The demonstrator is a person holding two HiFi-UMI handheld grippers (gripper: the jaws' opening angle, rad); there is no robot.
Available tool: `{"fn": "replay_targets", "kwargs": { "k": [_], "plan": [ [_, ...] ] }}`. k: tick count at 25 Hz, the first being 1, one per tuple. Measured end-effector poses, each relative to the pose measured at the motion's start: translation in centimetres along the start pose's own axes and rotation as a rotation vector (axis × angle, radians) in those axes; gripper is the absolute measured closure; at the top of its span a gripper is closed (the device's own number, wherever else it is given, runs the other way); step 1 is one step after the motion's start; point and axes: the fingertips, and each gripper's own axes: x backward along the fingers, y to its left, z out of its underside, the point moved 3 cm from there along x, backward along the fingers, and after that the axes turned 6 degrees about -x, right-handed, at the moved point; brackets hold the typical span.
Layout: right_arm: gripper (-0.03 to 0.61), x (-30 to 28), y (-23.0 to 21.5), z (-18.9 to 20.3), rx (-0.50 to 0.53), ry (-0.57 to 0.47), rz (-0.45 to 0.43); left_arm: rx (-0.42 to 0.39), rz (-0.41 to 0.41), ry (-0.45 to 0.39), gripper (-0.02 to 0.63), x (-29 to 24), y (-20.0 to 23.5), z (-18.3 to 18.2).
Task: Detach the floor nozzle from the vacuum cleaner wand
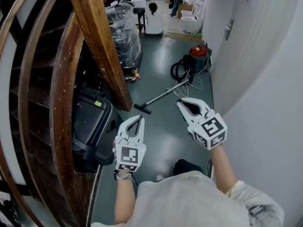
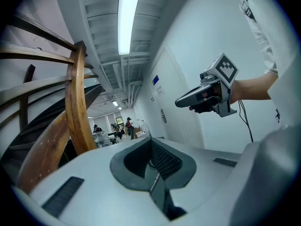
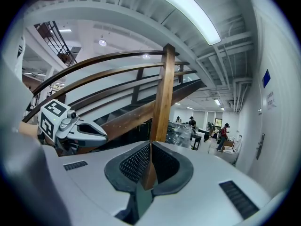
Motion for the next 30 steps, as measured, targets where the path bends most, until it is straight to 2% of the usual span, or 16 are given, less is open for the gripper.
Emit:
{"fn": "replay_targets", "kwargs": {
  "k": [8,12,18,30],
  "plan": [
    [0.548,-4.8,-2.1,0.3,0.041,-0.012,-0.025,-0.003,0.017,0.021,0.612,-4.0,2.1,1.8],
    [0.548,-7.8,-5.0,1.0,0.041,-0.006,-0.052,0.021,-0.001,0.013,0.612,-7.4,4.2,2.1],
    [0.548,-11.7,-9.9,0.4,0.109,-0.004,-0.090,0.051,-0.028,0.022,0.612,-13.0,7.3,2.6],
    [0.548,-17.7,-17.3,0.8,0.085,0.005,-0.084,0.063,-0.025,0.053,0.612,-21.5,10.4,3.6]
  ]
}}
